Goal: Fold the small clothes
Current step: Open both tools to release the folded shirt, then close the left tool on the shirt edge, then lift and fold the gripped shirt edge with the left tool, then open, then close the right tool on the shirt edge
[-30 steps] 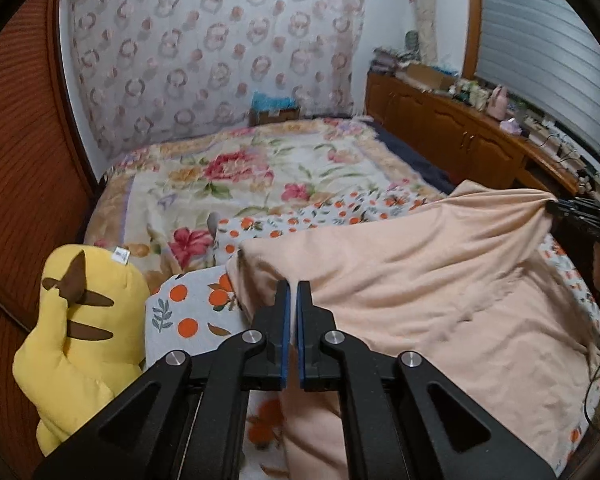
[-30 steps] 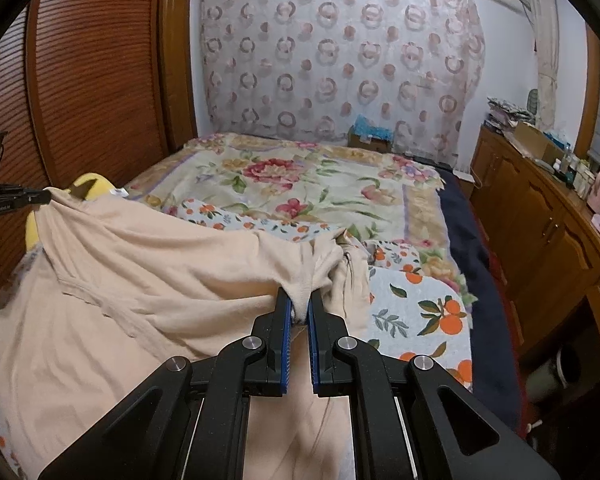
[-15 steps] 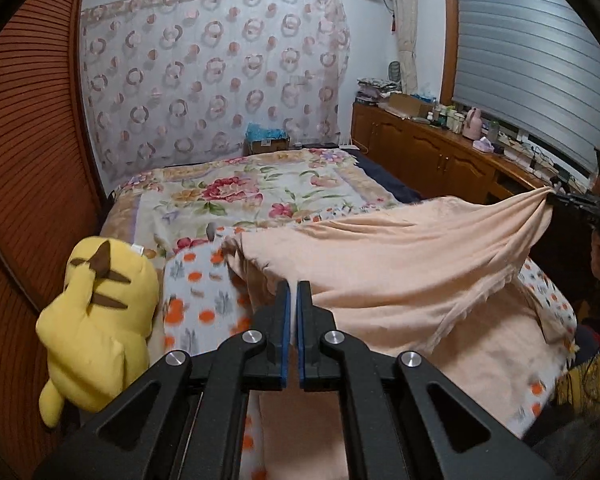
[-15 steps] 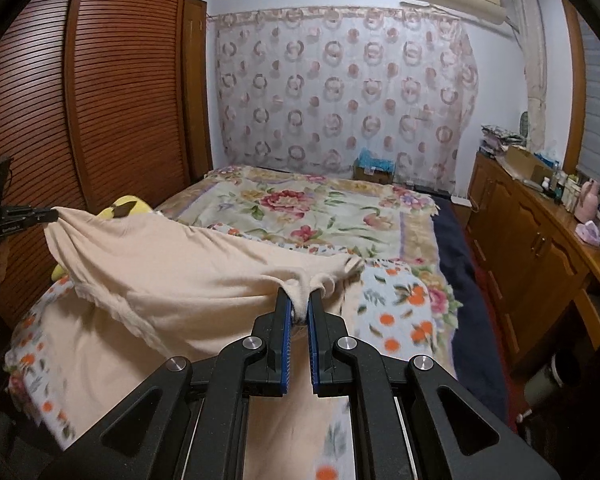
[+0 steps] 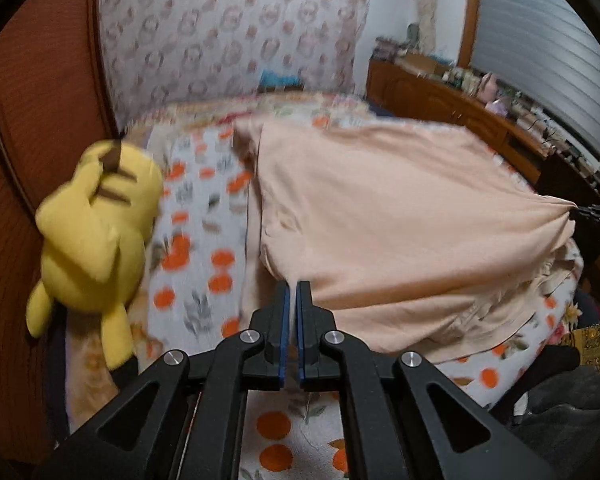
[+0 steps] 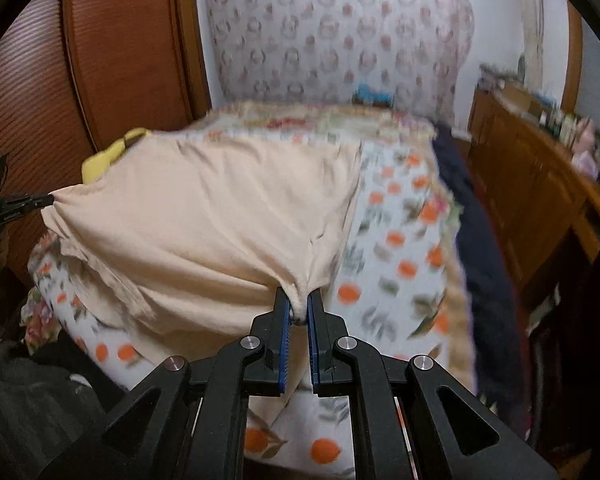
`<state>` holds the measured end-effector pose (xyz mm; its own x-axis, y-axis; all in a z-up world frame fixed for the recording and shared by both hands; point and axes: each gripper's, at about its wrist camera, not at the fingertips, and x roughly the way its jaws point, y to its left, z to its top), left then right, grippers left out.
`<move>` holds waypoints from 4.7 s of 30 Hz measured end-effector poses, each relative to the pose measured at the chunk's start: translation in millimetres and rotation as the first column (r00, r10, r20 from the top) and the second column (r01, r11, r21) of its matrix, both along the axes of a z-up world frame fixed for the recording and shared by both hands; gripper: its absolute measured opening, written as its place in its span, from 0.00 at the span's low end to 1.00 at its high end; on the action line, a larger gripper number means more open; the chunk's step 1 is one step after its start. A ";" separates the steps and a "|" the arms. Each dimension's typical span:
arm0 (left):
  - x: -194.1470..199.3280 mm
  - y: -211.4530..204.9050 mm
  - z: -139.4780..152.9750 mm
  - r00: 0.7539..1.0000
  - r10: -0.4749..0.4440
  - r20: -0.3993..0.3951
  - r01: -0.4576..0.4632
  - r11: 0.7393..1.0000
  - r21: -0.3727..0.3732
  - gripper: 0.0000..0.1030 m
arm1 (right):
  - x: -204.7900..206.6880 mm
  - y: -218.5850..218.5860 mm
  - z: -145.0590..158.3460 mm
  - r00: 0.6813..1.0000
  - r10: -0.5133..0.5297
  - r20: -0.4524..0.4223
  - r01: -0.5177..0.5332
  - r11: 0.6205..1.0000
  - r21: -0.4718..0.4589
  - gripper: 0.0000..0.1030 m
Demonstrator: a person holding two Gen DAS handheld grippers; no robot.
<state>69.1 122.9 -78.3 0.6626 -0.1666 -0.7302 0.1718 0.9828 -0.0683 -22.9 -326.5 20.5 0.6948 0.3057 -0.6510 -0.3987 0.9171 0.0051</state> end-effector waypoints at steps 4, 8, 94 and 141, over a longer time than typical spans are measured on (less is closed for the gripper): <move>-1.3 -3.8 -15.7 1.000 -0.002 -0.025 0.002 1.000 0.014 0.07 | 17.2 4.0 -18.2 0.999 -0.020 -0.043 0.018 0.999 -0.042 0.12; -5.2 -4.1 -14.6 1.000 0.012 0.004 -0.012 1.000 0.012 0.41 | 21.1 9.9 -10.6 1.000 -0.023 -0.004 0.023 0.998 -0.050 0.22; 43.4 -187.3 91.6 0.910 -0.334 0.247 0.389 0.893 -0.228 0.10 | 7.7 19.1 -34.6 0.993 -0.074 0.092 0.072 0.997 0.025 0.71; 26.4 -153.5 33.1 0.980 -0.160 0.117 0.176 0.975 -0.138 0.77 | 25.9 64.7 -46.1 0.993 0.098 0.065 -0.102 0.993 0.063 0.56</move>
<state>95.5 -30.6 -45.2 0.6872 -0.3819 -0.6180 0.3472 0.9199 -0.1824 3.0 -261.8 -25.6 0.6965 0.4168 -0.5842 -0.4898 0.8710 0.0375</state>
